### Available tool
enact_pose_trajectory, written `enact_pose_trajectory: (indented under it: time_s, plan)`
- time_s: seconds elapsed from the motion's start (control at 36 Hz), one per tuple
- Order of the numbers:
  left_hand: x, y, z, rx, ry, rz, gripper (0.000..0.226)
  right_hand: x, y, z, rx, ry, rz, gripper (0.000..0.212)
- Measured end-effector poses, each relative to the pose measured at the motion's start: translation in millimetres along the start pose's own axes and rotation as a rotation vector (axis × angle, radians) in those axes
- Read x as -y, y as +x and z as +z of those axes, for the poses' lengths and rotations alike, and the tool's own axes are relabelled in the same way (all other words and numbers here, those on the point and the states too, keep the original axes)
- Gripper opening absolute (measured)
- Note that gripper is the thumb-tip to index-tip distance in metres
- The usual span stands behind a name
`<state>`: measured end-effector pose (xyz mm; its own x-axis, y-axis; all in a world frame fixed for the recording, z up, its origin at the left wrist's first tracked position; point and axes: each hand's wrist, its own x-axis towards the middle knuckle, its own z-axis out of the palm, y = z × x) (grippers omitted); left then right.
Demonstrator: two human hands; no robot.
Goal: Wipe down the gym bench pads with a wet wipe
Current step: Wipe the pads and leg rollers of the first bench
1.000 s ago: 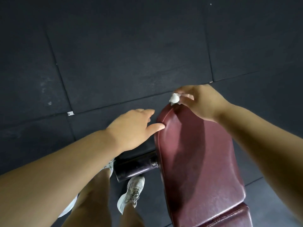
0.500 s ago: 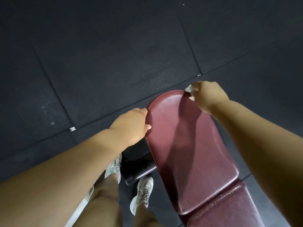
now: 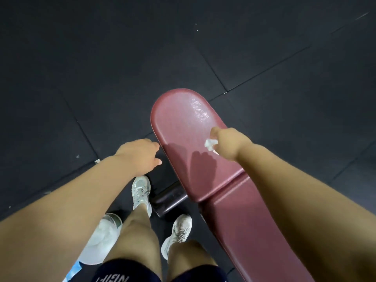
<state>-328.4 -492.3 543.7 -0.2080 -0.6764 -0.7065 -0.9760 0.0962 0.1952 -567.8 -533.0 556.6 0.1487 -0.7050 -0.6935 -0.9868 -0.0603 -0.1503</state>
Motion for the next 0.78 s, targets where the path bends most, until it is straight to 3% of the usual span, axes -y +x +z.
enact_pose_trajectory:
  time_s: [0.14,0.33,0.5,0.69,0.78]
  plan:
    - [-44.3,-55.0,44.3,-0.019,-0.121,-0.018,0.041,-43.0,-74.9,44.0,0.007,0.115,-0.001,0.017]
    - [-101.5,-121.9,91.4,0.064,-0.001,0.062,0.037,-94.4,-174.4,103.1,0.092,0.170,0.138,0.017]
    - [-141.7,-164.8,104.8,0.036,0.120,0.165,0.040,-111.6,-253.6,143.5,0.048,0.276,0.272,0.014]
    - [-170.6,-213.7,132.2,-0.036,0.277,0.324,0.038,-109.9,-348.0,200.0,-0.033,0.339,0.438,0.032]
    - [-176.3,-234.4,153.4,-0.034,0.349,0.376,0.036,-103.2,-393.3,231.2,-0.088,0.415,0.485,0.028]
